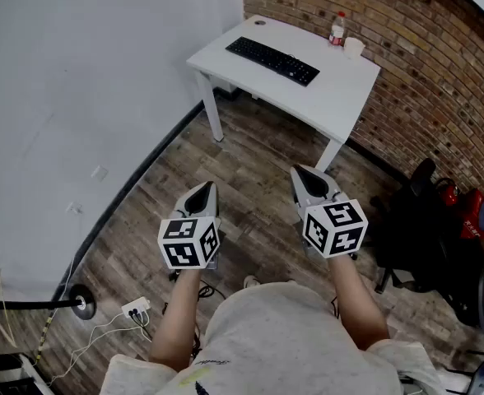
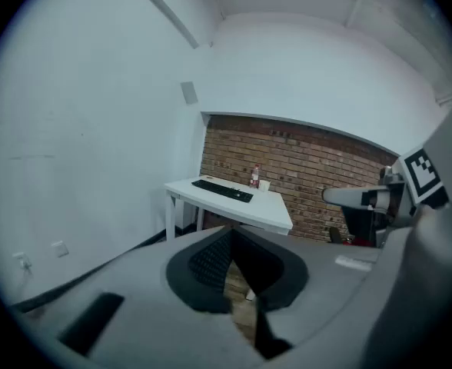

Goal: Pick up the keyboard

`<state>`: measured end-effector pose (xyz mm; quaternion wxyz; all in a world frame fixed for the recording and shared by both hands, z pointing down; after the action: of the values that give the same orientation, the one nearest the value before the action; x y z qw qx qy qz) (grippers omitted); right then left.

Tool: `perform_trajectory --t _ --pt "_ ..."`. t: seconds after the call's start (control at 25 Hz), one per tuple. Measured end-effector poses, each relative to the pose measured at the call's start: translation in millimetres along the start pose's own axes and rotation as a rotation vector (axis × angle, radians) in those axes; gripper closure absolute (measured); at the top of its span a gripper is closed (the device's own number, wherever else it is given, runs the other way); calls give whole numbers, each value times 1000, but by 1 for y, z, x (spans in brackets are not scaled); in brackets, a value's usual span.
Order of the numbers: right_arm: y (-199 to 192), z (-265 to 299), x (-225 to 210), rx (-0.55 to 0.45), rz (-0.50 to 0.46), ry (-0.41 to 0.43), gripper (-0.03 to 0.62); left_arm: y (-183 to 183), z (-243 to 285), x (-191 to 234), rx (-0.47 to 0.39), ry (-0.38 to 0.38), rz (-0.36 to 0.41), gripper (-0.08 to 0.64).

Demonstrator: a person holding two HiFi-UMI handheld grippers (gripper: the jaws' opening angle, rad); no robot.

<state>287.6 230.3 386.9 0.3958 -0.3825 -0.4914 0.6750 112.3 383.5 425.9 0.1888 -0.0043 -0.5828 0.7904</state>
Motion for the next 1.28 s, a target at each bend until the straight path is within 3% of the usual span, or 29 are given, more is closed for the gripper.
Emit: perform_trajectory --t 0.68,1.28 --pt "-1 56 -21 34 24 -20 586 11 45 37 33 13 -9 568" --pt "31 160 -140 57 81 5 586 79 166 58 36 110 5 567"
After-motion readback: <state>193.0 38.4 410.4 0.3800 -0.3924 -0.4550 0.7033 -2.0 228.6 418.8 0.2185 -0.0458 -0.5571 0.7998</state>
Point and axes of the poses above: the fingertips, and each gripper's own axes: z forward along the fingers, x to its left, y out of its top, the point moved 7 cm from there along -z, backward along the fingers, and after that the axes turned 1 degree about -x, right-handed, at the moved point
